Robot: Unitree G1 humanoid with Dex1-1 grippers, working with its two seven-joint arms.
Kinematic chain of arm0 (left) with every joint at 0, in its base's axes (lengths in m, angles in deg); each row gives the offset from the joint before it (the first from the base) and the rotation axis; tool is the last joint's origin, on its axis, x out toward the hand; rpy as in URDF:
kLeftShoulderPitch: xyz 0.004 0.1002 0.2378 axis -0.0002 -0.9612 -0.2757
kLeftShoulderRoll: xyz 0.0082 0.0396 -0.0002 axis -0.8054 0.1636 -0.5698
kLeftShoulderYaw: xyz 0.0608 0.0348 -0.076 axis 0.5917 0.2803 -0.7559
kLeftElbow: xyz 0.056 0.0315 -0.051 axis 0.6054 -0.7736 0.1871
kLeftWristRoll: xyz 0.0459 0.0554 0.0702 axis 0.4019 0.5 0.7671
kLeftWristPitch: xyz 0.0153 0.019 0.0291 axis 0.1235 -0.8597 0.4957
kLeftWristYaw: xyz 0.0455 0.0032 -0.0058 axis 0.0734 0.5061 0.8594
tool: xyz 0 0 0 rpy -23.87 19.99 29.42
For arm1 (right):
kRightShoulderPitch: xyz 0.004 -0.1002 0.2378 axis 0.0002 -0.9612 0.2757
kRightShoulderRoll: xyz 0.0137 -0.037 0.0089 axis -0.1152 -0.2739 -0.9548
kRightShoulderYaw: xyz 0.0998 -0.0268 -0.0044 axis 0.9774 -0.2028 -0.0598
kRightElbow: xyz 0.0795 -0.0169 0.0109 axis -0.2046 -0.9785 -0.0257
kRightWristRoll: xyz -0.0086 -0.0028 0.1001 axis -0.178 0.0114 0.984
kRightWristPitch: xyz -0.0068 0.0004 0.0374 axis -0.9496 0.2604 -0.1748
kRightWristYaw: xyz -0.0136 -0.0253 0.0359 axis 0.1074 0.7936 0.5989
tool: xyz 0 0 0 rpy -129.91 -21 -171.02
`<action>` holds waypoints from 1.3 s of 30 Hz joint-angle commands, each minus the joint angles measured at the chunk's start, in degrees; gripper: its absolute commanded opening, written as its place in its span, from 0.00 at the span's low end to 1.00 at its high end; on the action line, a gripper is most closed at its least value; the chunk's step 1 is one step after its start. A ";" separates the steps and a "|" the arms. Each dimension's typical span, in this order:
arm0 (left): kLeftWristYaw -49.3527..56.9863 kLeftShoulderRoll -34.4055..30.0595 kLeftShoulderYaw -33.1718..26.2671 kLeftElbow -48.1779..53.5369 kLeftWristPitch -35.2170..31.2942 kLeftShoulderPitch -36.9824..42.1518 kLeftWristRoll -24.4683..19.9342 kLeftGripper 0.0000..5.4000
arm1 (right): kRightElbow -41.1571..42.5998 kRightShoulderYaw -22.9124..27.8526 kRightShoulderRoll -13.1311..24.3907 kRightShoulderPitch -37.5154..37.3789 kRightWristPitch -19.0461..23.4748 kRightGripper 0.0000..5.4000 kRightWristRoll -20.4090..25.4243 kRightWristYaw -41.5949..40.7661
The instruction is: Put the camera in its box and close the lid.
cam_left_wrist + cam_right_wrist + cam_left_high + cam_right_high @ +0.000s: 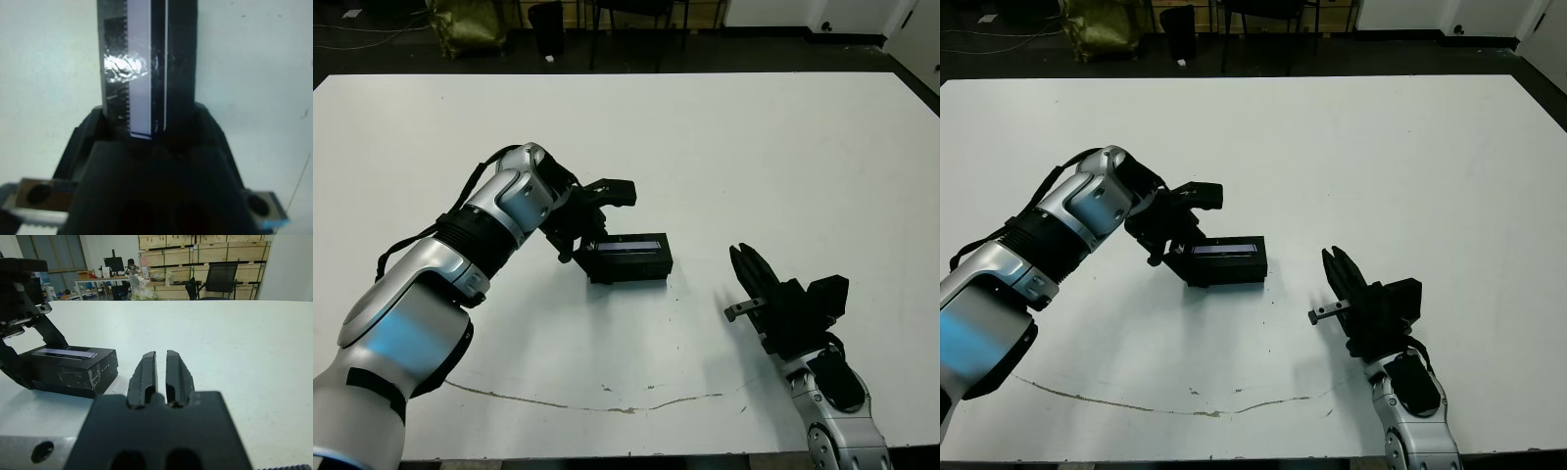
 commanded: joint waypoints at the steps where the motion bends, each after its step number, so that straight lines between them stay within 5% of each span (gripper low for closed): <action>1: -1.56 0.01 2.15 -0.13 -1.21 -2.88 0.95 0.45 | -0.59 0.04 -0.04 -0.91 0.62 0.00 0.32 -0.04; 34: 1.93 2.36 3.36 0.18 -0.54 -5.46 2.74 0.45 | -0.27 0.17 0.66 -0.82 1.07 0.00 0.33 -0.08; 39: 3.44 1.46 4.10 0.28 7.66 -6.02 4.34 0.64 | -0.54 0.23 0.85 -0.78 0.80 0.00 0.27 -0.33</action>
